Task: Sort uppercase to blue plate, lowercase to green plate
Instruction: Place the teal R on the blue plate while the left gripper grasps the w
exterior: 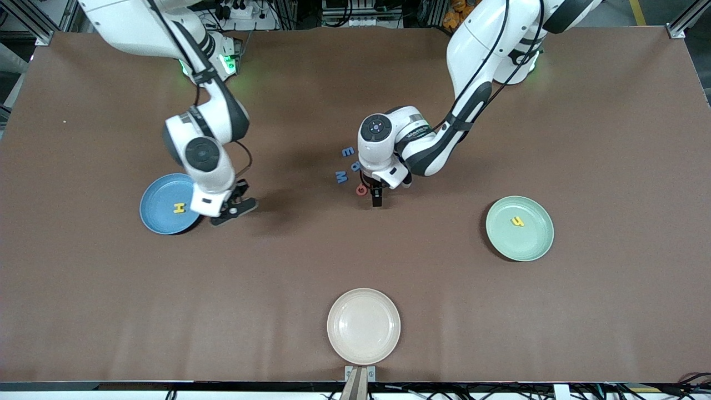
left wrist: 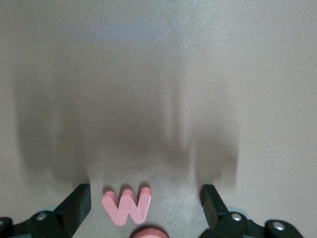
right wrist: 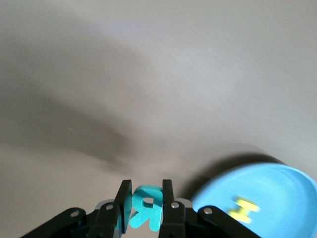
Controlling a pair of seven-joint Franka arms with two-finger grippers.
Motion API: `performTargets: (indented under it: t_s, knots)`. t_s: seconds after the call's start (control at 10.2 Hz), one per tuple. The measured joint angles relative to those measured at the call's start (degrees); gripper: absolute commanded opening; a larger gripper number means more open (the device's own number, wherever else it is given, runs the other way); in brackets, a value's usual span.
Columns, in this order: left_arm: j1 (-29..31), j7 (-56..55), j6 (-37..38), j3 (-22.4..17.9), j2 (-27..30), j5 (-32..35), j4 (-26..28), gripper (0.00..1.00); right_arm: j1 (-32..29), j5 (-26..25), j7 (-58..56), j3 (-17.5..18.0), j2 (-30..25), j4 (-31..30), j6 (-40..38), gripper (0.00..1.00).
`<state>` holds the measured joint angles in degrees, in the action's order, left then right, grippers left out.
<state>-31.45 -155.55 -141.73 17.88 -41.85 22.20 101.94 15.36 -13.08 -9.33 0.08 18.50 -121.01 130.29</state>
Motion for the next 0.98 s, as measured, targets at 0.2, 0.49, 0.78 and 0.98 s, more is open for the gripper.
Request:
performTargets:
  t_s: [0.2,0.49,0.78,0.98]
  knots:
    - [0.0,0.0,0.0,0.0,0.1,0.1,0.1,1.00,-0.2,3.1,-12.4,-6.9,-0.8,-0.1,-1.9,0.24]
    - [-0.3,0.0,0.0,0.0,0.2,0.1,0.2,1.00,-0.2,3.3,-21.4,-12.5,-0.6,-1.6,-3.7,0.36]
    - [-0.4,0.0,0.0,0.0,0.2,0.1,0.2,0.01,-0.5,3.5,-29.0,-15.4,1.1,-2.3,-0.4,0.77]
    - [-0.4,0.0,0.0,0.0,0.6,0.1,0.1,0.00,-0.6,5.3,-31.4,-15.7,2.3,-2.3,0.6,0.78]
